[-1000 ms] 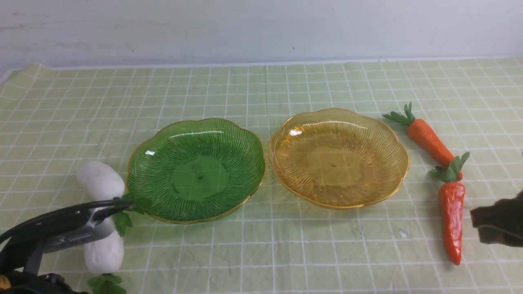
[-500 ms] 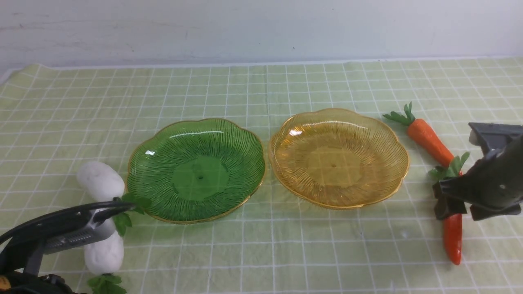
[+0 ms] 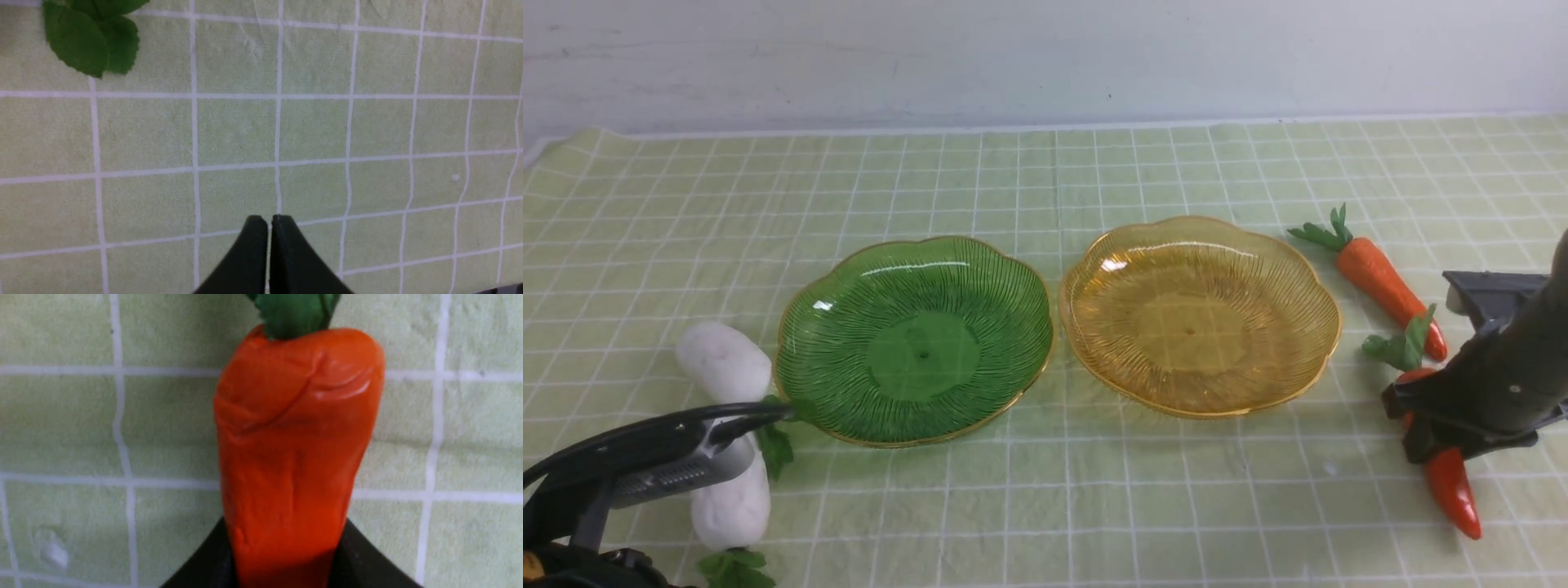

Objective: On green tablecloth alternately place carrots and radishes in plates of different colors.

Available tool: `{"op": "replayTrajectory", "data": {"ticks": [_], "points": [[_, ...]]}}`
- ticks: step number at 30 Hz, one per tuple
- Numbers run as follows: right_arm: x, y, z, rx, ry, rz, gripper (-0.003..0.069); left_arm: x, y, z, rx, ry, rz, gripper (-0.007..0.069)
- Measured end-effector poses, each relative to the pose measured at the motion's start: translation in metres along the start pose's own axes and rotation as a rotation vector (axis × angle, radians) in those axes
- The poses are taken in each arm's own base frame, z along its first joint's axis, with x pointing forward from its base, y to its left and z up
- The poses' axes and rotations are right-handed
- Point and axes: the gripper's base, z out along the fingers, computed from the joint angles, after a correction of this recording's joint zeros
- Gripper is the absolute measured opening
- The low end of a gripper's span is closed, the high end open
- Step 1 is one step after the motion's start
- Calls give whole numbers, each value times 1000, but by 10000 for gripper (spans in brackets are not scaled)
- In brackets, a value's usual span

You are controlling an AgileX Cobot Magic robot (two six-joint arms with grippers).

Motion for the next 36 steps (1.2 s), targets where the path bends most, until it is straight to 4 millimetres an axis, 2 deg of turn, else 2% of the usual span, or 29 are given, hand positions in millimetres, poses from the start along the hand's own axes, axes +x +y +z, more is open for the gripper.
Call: {"op": "replayTrajectory", "data": {"ticks": [1,4,5,7,8,9,11,14,15,16,18,21,24,27,31,32,33,34,36], "points": [[1,2,-15,-5,-10,5,241,0,0,0,0,0,0,-3],[-2,6,-42,-16,-38,15,241,0,0,0,0,0,0,-3],[-5,10,-63,-29,-75,16,241,0,0,0,0,0,0,-3],[-8,15,-88,-56,-137,23,241,0,0,0,0,0,0,-3],[-8,15,-91,-59,-145,24,241,0,0,0,0,0,0,-3],[-11,20,-108,-89,-199,29,241,0,0,0,0,0,0,-3],[-17,32,-125,-138,-261,3,241,0,0,0,0,0,0,-3],[-23,55,-133,-210,-311,-76,241,0,0,0,0,0,0,-3],[-24,57,-132,-214,-311,-83,241,0,0,0,0,0,0,-3],[-28,71,-131,-241,-329,-140,241,0,0,0,0,0,0,-3],[-31,81,-129,-254,-349,-177,241,0,0,0,0,-1,0,-3],[-40,105,-110,-255,-388,-244,241,-1,0,0,0,-6,0,-3],[-46,113,-94,-239,-402,-263,241,-1,0,0,0,-7,0,-3],[-57,116,-66,-209,-420,-261,241,-1,0,0,0,-7,0,-3],[-66,113,-40,-164,-430,-273,241,-1,0,0,0,-9,0,-3],[-66,113,-39,-162,-430,-274,241,-1,0,0,0,-9,0,-3],[-69,112,-28,-143,-431,-282,246,-1,0,0,0,-11,0,-3],[-69,112,-26,-141,-431,-282,247,-1,0,0,0,-12,0,-3],[-72,110,-13,-123,-433,-284,287,-2,0,0,0,-19,0,-3]]}}
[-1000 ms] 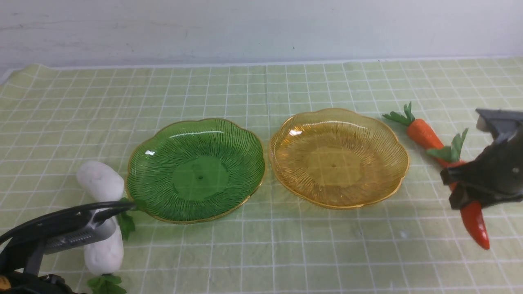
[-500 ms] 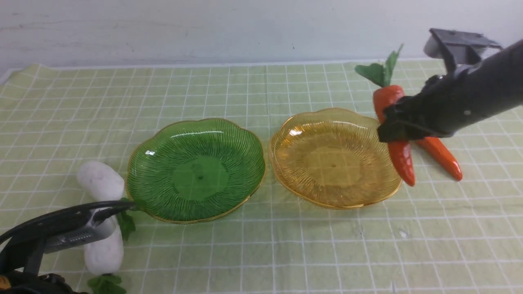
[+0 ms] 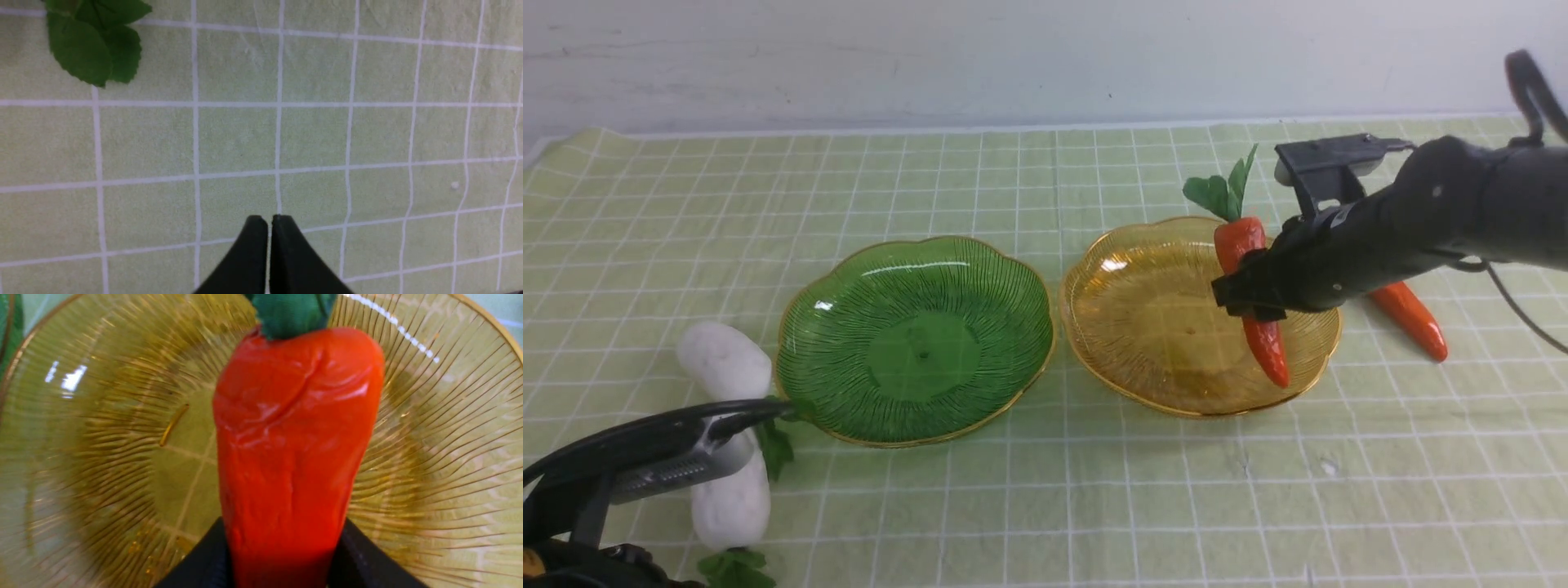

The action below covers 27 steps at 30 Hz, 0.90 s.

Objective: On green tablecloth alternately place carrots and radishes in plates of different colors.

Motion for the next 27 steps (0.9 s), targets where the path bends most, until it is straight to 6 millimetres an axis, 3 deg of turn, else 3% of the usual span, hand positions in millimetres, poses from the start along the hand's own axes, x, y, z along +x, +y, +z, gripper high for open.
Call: {"op": "replayTrajectory", "data": {"ticks": [2,6,9,15,18,22,27], "points": [[1,-1,5,7,-2,-1,325,0,0,0,0,-3,0,-3],[4,-2,12,13,-1,2,470,-1,0,0,0,-11,0,-3],[4,-2,12,12,2,4,525,-1,0,0,0,-11,0,-3],[0,-2,5,14,-6,-16,553,-1,0,0,0,-11,0,-3],[-11,-4,-10,22,-34,-38,554,-1,0,0,0,-11,0,-3],[-23,-19,-29,53,-73,-30,556,-1,0,0,0,-11,0,-3],[-23,-71,-42,138,-91,54,555,-1,0,0,0,-11,0,-3]]}}
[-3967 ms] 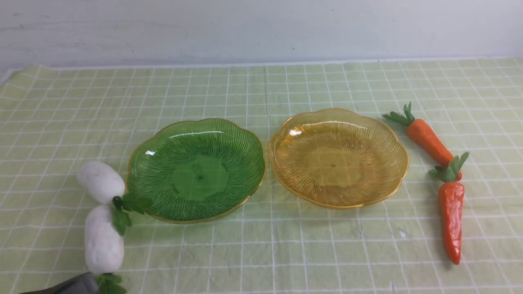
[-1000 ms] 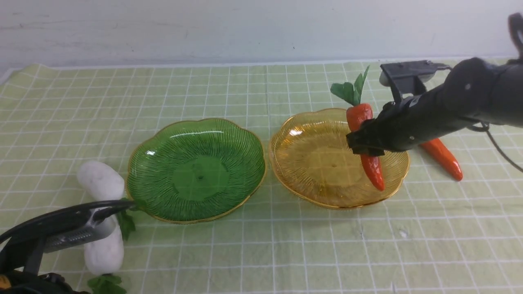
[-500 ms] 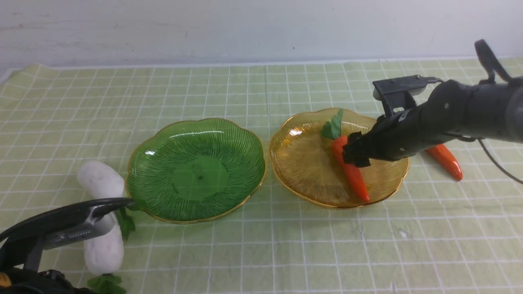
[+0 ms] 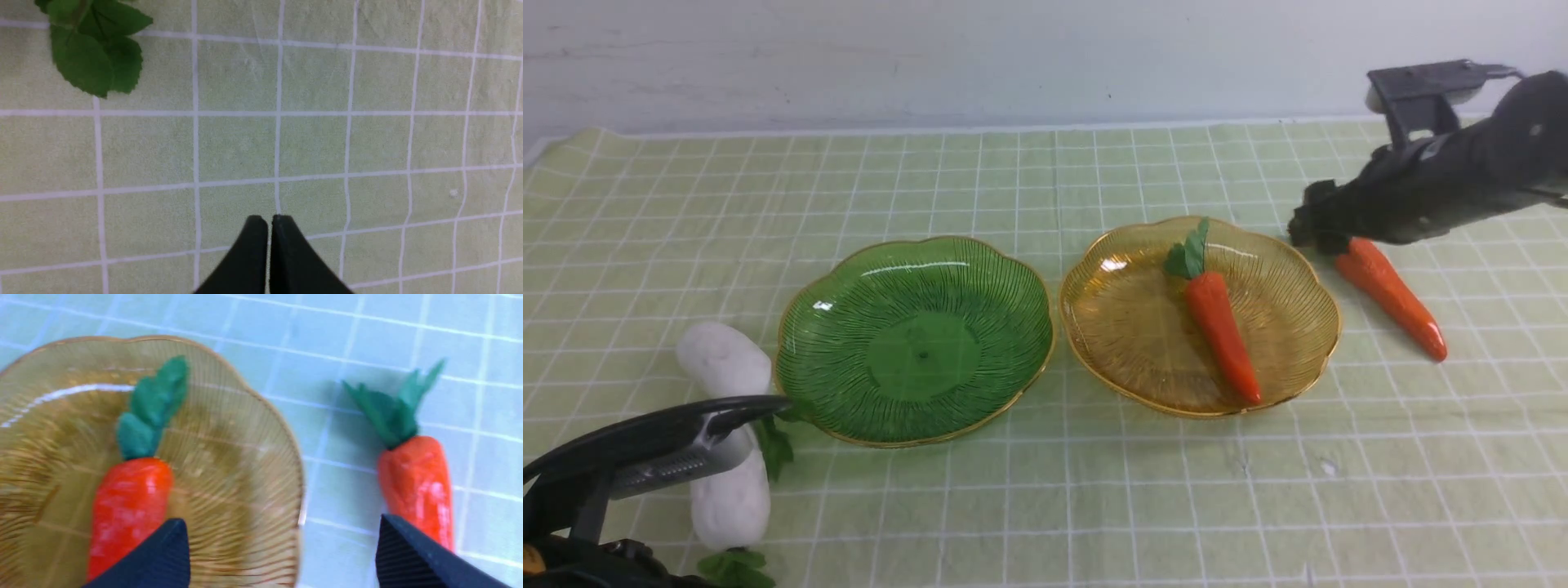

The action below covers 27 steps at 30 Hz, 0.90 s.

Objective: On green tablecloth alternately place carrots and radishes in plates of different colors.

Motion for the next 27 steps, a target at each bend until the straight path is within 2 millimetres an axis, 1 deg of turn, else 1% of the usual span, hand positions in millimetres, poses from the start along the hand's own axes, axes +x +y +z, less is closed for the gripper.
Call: {"op": "replayTrajectory", "data": {"ticks": [2,5,8,10,11,14,17,19,24,25,26,27], "points": [[5,-18,4,27,15,33,555,0,0,0,0,0,0,-3],[17,-44,16,63,55,81,555,0,0,0,0,-1,0,-3],[33,-63,33,82,110,122,555,0,0,0,0,-1,0,-3],[41,-67,42,84,136,133,555,0,0,0,0,-1,0,-3],[48,-70,50,84,161,142,555,0,0,0,0,-1,0,-3],[61,-71,66,76,210,151,555,0,0,0,0,-1,0,-3],[62,-72,70,78,211,148,552,0,0,0,0,-1,0,-3],[62,-72,70,78,211,148,538,0,0,0,0,-1,0,-3],[62,-72,70,74,220,147,379,0,0,0,0,-1,0,-3],[61,-72,69,70,226,147,321,0,0,0,0,-1,0,-3],[61,-71,68,68,229,147,302,0,0,0,0,-1,0,-3],[61,-70,65,55,253,149,243,0,0,0,0,-1,0,-3]]}}
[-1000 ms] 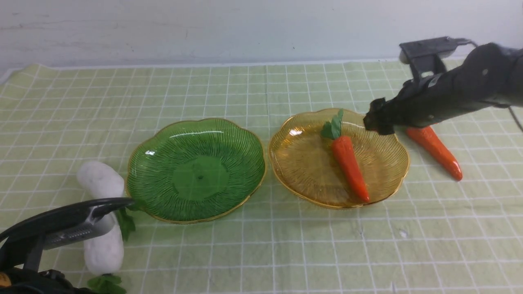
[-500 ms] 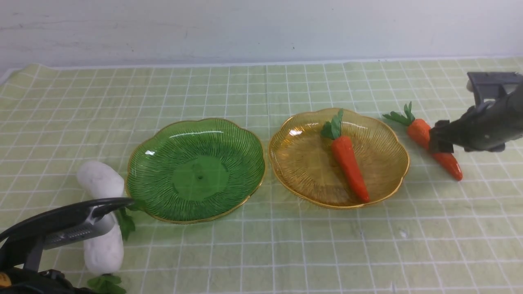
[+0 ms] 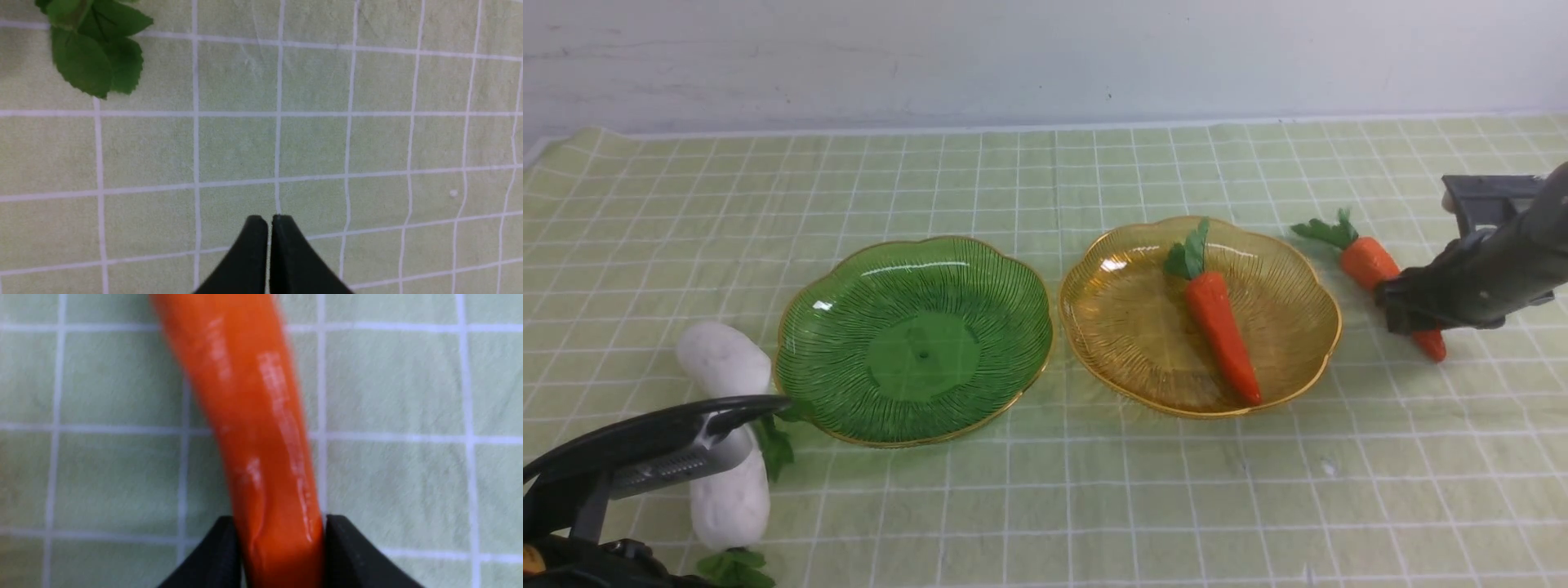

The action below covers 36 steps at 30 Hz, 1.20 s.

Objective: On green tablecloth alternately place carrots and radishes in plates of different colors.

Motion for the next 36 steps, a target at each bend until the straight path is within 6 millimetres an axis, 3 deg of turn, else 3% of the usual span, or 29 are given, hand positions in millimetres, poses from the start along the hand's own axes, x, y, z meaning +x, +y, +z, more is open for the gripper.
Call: {"op": "replayTrajectory", "data": {"ticks": [1,3,7,11,17,21,30,36], "points": [[0,2,-5,-17,31,-2,206,0,0,0,0,0,0,-3],[-8,5,-22,-43,60,-12,208,0,0,0,0,0,0,-3],[-39,19,-82,-150,65,17,208,0,0,0,0,0,0,-3],[-44,40,-104,-318,129,71,208,0,0,0,0,0,0,-3],[-35,83,-78,-429,228,-58,208,0,0,0,-2,0,1,17],[-30,89,-63,-437,267,-69,217,0,1,0,-10,0,7,17],[-27,89,-51,-423,310,-14,511,0,2,0,-23,0,17,34],[-28,86,-57,-367,315,18,602,0,5,0,-52,-4,38,46]]}}
